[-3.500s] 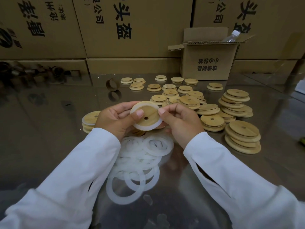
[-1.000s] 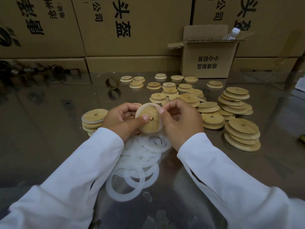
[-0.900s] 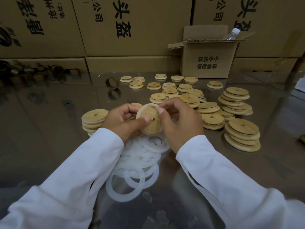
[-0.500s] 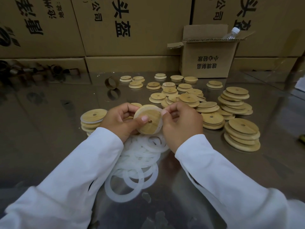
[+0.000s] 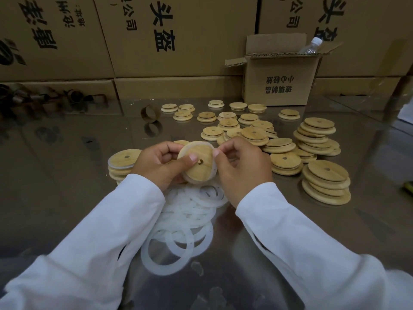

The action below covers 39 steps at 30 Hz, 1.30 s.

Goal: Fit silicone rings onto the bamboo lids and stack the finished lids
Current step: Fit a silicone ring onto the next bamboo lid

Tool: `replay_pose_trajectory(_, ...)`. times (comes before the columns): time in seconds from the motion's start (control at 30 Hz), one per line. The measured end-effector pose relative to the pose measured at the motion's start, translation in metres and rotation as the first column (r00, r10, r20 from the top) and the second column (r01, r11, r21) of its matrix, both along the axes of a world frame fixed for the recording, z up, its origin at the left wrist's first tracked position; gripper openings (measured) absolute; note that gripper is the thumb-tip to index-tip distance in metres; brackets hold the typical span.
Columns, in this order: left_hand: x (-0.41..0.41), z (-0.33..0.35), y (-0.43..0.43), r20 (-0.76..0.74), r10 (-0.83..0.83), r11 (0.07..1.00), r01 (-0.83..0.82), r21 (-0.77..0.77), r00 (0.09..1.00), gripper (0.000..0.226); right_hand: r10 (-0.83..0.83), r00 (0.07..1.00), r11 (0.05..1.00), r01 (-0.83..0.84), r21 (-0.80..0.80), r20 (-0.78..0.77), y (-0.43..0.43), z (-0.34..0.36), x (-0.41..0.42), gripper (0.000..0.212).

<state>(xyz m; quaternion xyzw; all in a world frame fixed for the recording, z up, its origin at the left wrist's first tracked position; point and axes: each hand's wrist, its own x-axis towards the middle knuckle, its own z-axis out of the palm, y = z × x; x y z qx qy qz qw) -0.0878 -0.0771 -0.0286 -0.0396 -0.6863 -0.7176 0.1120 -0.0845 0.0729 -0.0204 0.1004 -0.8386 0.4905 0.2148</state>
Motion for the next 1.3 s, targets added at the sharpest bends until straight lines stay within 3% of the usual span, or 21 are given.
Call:
replay_pose_trajectory(0.1, 0.000, -0.001, -0.001, 0.013, -0.009, 0.999, 0.009, -0.048, 1.000, 0.031, 0.025, 1.000, 0.998, -0.025, 0.052, -0.013, 0.000, 0.000, 0.001, 0.022)
replay_pose_trajectory(0.23, 0.000, -0.001, -0.001, -0.037, 0.013, 0.983, -0.020, -0.181, 0.999, 0.012, 0.097, 0.995, 0.988, -0.092, 0.121, -0.035, -0.002, 0.000, 0.003, 0.015)
replay_pose_trajectory(0.47, 0.003, 0.002, 0.002, -0.084, 0.016, 0.986, -0.030, -0.167, 0.996, 0.013, 0.044, 0.998, 0.997, -0.041, -0.066, 0.045, -0.001, 0.000, -0.003, 0.025)
replay_pose_trajectory(0.6, 0.004, 0.004, 0.003, -0.086, 0.004, 0.987, -0.018, -0.160, 0.996, 0.021, 0.020, 0.997, 0.998, -0.015, -0.063, 0.080, 0.003, 0.001, -0.006, 0.024)
replay_pose_trajectory(0.77, 0.002, 0.004, 0.003, -0.105, 0.002, 0.981, -0.022, -0.191, 0.995, 0.015, 0.016, 0.993, 0.999, -0.013, -0.033, 0.116, 0.002, 0.002, -0.006, 0.025)
replay_pose_trajectory(0.9, 0.003, 0.003, -0.001, -0.084, 0.015, 0.990, -0.027, -0.137, 0.996, 0.027, 0.094, 0.992, 0.992, -0.086, -0.091, 0.090, 0.002, 0.002, -0.005, 0.021)
replay_pose_trajectory(1.0, 0.001, 0.003, -0.003, -0.050, 0.050, 0.997, -0.053, -0.047, 0.997, 0.017, 0.123, 0.990, 0.989, -0.116, -0.094, 0.063, -0.003, -0.002, -0.002, 0.018)
replay_pose_trajectory(1.17, 0.001, 0.003, 0.000, -0.027, -0.023, 0.998, 0.025, 0.056, 0.999, 0.026, 0.064, 0.998, 0.992, -0.063, -0.107, 0.003, -0.004, -0.004, -0.002, 0.019)
replay_pose_trajectory(1.3, -0.001, 0.000, 0.003, -0.017, -0.038, 0.999, 0.038, 0.034, 0.999, 0.019, 0.041, 0.999, 0.997, -0.043, -0.058, -0.029, -0.002, -0.003, -0.001, 0.021)
